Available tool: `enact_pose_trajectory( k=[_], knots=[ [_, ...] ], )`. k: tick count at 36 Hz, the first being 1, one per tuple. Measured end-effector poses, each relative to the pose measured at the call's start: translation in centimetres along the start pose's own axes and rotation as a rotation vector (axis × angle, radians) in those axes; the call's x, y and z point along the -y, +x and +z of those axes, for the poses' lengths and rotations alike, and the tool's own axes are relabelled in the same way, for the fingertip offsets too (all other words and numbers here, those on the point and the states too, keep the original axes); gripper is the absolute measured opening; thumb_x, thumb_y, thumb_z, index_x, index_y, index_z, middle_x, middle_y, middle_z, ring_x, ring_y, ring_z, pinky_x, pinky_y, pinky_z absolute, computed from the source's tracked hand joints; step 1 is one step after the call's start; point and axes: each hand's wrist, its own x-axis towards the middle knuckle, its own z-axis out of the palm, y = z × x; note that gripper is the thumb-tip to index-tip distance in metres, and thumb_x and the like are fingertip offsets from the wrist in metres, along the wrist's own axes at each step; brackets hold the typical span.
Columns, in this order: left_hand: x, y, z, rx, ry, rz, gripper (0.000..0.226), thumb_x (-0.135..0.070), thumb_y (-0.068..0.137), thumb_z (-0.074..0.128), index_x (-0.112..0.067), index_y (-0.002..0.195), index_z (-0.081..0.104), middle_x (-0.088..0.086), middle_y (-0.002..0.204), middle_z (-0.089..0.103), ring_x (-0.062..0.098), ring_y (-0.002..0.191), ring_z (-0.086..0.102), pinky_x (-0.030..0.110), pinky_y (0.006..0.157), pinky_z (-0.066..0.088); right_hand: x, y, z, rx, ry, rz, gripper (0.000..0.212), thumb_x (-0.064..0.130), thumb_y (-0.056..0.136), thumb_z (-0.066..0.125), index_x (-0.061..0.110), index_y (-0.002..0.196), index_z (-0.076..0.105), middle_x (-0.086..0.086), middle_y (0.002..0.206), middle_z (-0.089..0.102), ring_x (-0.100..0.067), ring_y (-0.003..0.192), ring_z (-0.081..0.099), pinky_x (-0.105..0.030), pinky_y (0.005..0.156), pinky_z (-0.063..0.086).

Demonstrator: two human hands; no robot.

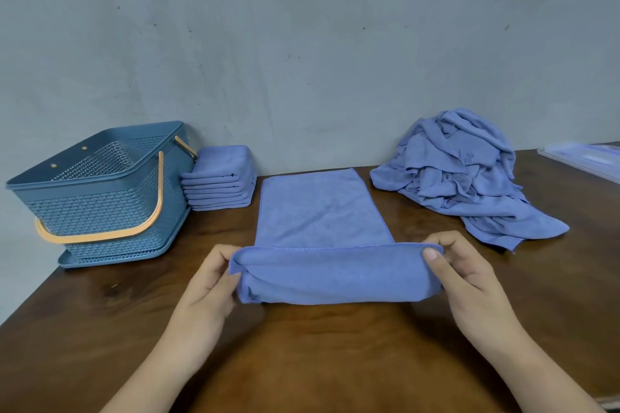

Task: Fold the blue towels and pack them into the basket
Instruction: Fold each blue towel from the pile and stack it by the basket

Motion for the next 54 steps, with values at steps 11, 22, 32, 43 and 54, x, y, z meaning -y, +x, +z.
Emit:
enact_pose_trajectory(
  k=[11,22,32,43,54],
  knots=[
    [1.2,-0.5,-0.7,0.193,0.385,-0.039,0.055,-0.054,0.082,0.08,-0.033,0.126,0.054,0.002,0.082,0.049,0.02,0.072,0.047,0.037,0.071,0.043,-0.8,0.3,-0.1,0.063,-0.133,0.05,0.014,0.035,0.103,0.059,0.026,0.107,0.069,-0.012,0.095,0.067,-0.034,0.094,0.062,-0.041,0.082,0.044],
    [1.6,-1.9,-0.1,0.263,1.152,0.393,0.056,-0.07,0.071,0.08,-0.039,0.093,0.04,-0.024,0.091,0.04,0.002,0.082,0.047,0.018,0.074,0.039,-1.3,0.2,0.2,0.156,-0.289,0.056,0.016,0.028,0.109,0.054,0.032,0.104,0.068,0.013,0.076,0.06,-0.005,0.075,0.055,-0.024,0.073,0.04],
    [2.5,-1.8,0.0,0.248,1.256,0.677,0.023,-0.035,0.09,0.072,-0.025,0.079,0.053,-0.014,0.083,0.047,0.009,0.073,0.044,0.019,0.068,0.036,-1.4,0.1,0.1,0.144,-0.361,0.057,0.013,0.032,0.109,0.054,0.032,0.106,0.067,0.011,0.077,0.058,-0.004,0.073,0.051,-0.026,0.07,0.039],
    [3.7,-1.2,-0.3,0.062,1.256,0.464,0.021,-0.035,0.087,0.074,-0.032,0.084,0.054,-0.02,0.085,0.044,0.001,0.074,0.046,0.015,0.058,0.041,-1.4,0.2,0.1,0.155,-0.387,0.044,0.015,0.033,0.109,0.053,0.029,0.105,0.067,0.012,0.071,0.051,-0.004,0.065,0.043,-0.018,0.062,0.034],
    [3.9,-0.6,-0.4,-0.099,1.263,0.246,0.041,-0.02,0.078,0.083,-0.031,0.086,0.045,-0.015,0.079,0.043,0.009,0.064,0.049,0.019,0.051,0.034,-1.4,0.2,0.0,0.135,-0.406,0.056,0.018,0.031,0.11,0.054,0.027,0.099,0.067,0.017,0.065,0.049,-0.002,0.061,0.043,-0.017,0.062,0.036]
  ],
)
